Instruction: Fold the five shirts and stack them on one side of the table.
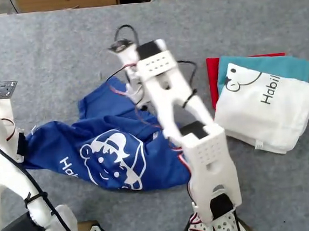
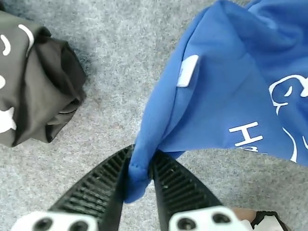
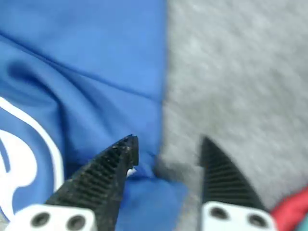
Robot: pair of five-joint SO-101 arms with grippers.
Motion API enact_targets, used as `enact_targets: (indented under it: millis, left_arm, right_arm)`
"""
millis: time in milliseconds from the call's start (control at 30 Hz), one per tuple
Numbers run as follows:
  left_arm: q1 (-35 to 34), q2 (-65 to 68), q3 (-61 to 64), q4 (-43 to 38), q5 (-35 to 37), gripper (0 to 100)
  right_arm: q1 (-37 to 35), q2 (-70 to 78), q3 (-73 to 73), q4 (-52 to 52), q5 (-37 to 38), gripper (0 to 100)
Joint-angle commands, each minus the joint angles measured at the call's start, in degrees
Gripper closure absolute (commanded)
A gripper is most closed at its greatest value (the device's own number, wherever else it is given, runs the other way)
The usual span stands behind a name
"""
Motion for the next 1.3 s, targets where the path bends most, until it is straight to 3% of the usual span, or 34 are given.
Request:
enact_targets:
  millis: [0,133,300,567,700,967,1267]
  left_arm:
    - [-0.2,-2.0,-0.1,0.0,0.1,97]
    - [-0.6,-2.0,-0.2,-0.1,0.1,97]
    - [-0.6,-2.0,-0.2,-0.1,0.1,97]
    - [0.0,-2.1,-0.7,0.4,0.1,97]
    - [0.0,-2.1,-3.6,6.0,-0.3,97]
    - [0.0,-2.1,-4.3,6.4,-0.4,97]
    - [0.0,-2.1,-4.3,6.4,-0.4,97]
  right_arm:
    - [-3.5,3.2,-1.7,-4.5,0.3,66.5]
    - [-3.0,9.5,-5.2,-5.4,0.3,71.4]
    - [-1.0,12.7,-12.1,1.7,0.3,98.2]
    - [0.4,10.8,-11.3,7.1,0.4,97.7]
    - [2.9,5.5,-2.9,7.1,1.0,97.7]
    - [3.6,-7.4,17.5,4.6,6.8,97.2]
    - [4.6,-15.3,17.6,6.9,12.2,72.8]
